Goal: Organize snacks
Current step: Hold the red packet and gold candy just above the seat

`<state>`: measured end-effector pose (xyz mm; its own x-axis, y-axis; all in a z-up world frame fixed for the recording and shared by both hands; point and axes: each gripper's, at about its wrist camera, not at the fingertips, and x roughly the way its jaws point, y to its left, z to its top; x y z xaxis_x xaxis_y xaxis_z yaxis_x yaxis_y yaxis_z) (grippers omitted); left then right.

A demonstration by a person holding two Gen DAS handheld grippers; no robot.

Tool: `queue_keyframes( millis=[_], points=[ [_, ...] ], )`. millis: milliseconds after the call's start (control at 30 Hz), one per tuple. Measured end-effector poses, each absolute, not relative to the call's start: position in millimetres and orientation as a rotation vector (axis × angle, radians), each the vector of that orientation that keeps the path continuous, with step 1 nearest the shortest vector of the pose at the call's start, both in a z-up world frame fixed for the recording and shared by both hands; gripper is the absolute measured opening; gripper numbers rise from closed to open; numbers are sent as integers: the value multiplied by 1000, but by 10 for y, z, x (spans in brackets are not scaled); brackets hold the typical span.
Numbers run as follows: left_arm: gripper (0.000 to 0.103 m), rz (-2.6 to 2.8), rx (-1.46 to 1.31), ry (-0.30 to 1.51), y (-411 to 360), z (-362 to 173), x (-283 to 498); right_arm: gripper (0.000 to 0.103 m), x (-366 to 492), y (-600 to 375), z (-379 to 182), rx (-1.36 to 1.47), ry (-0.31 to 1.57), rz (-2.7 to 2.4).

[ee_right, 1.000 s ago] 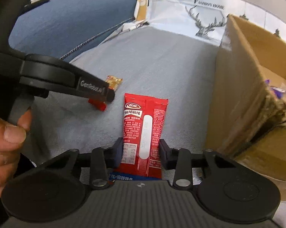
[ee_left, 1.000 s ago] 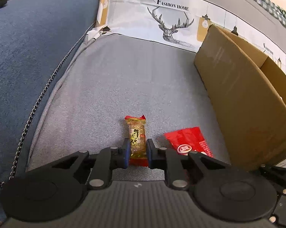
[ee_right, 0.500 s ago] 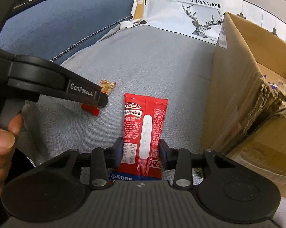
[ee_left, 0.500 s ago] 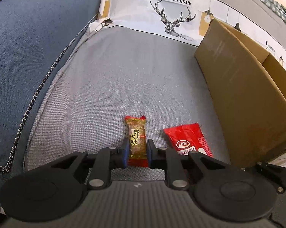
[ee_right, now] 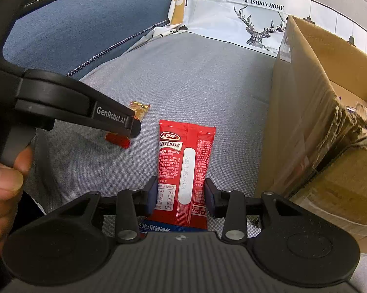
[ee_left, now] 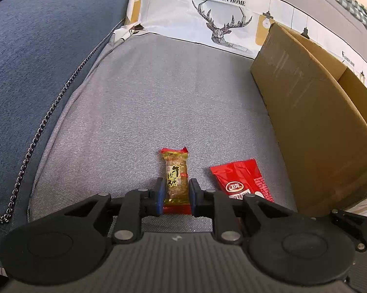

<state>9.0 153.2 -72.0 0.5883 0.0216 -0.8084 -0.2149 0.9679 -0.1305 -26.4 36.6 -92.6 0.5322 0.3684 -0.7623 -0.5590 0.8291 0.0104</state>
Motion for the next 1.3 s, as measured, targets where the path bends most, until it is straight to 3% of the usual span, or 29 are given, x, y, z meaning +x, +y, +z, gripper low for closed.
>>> queue_keyframes(
  millis=[200,1300],
  points=[
    [26,139,-224,930,1528,-718,98,41,-263,361,-930,-244,844,560],
    [26,143,-167,925,1462,-742,141,41,-265,354,-919,-248,835,562]
  ],
)
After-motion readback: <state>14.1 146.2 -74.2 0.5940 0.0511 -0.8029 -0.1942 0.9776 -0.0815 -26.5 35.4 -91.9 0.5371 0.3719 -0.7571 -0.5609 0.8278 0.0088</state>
